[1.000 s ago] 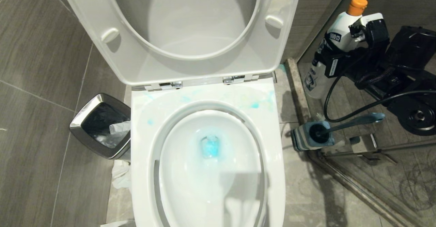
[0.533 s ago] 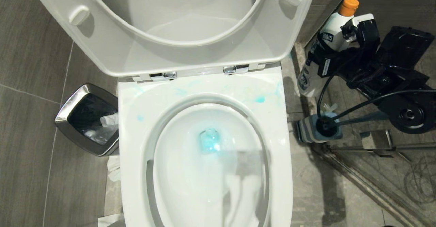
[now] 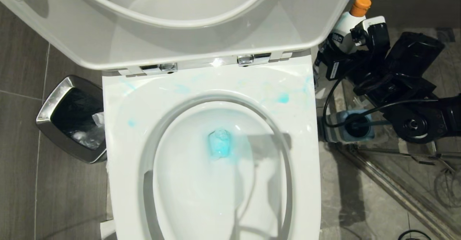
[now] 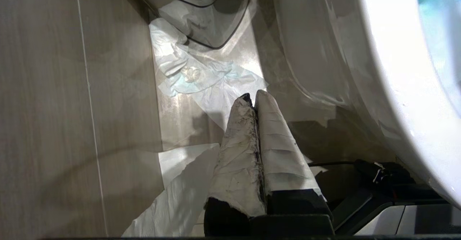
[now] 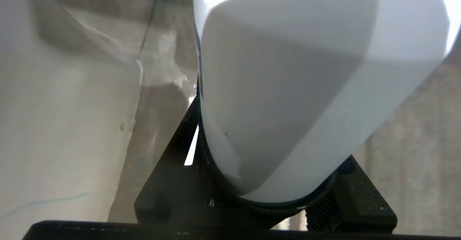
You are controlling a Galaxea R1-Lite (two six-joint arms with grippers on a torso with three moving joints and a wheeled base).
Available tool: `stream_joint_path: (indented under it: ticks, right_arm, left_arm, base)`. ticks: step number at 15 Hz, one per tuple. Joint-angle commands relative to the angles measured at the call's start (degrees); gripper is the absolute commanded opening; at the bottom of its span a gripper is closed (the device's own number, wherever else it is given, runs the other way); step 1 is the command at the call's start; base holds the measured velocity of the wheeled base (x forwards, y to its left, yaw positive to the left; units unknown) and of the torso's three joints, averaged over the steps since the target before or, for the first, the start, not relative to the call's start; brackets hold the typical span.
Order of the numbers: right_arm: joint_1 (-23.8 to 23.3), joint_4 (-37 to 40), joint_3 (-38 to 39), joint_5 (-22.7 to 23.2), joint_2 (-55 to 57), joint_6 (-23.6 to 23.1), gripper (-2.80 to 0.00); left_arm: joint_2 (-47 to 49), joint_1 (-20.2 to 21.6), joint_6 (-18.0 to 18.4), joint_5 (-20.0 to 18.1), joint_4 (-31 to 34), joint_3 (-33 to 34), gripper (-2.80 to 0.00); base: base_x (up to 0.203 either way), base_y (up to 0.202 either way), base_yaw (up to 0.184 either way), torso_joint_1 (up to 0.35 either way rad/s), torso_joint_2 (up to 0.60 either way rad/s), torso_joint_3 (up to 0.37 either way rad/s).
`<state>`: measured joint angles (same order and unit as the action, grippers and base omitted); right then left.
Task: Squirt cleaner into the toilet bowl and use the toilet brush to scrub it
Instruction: Place the cleaning agent on the floor
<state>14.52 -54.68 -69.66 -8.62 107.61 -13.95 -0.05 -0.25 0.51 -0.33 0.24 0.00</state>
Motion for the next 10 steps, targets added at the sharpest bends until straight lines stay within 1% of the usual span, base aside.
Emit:
stream_joint_path:
  ticks: [1,3,6,10]
  right_arm:
    - [0.15,-1.65,-0.04,-0.08,1.46,-0.11,-2.80]
    - [0.22,-3.30,-0.04,-0.08,2.09,-0.20,-2.80]
    - [1.52,-5.81,-0.29,-0.08,3.98,-0.20,-2.80]
    - [2.81,-11.80,-1.89,-0.15,10.58,-0.75,-2.80]
  left_arm:
    - [0.05,-0.02,0.01,-0.02,0.02,0.00,-2.80]
    - [0.05,-0.02,0.01,-0.02,0.02,0.00,-2.80]
    - [0.05,-0.02,0.01,-0.02,0.02,0.00,-2.80]
    - [0.05,-0.02,0.01,-0.02,0.02,0.00,-2.80]
  base:
    - [0.000,0.000,0.000,0.001,0.00,-0.124]
    - [0.000,0.000,0.000,0.007,0.00,-0.051]
    - [0.000,0.000,0.000,0.000,0.00,0.000]
    - [0.000,0.000,0.000,0.000,0.00,0.000]
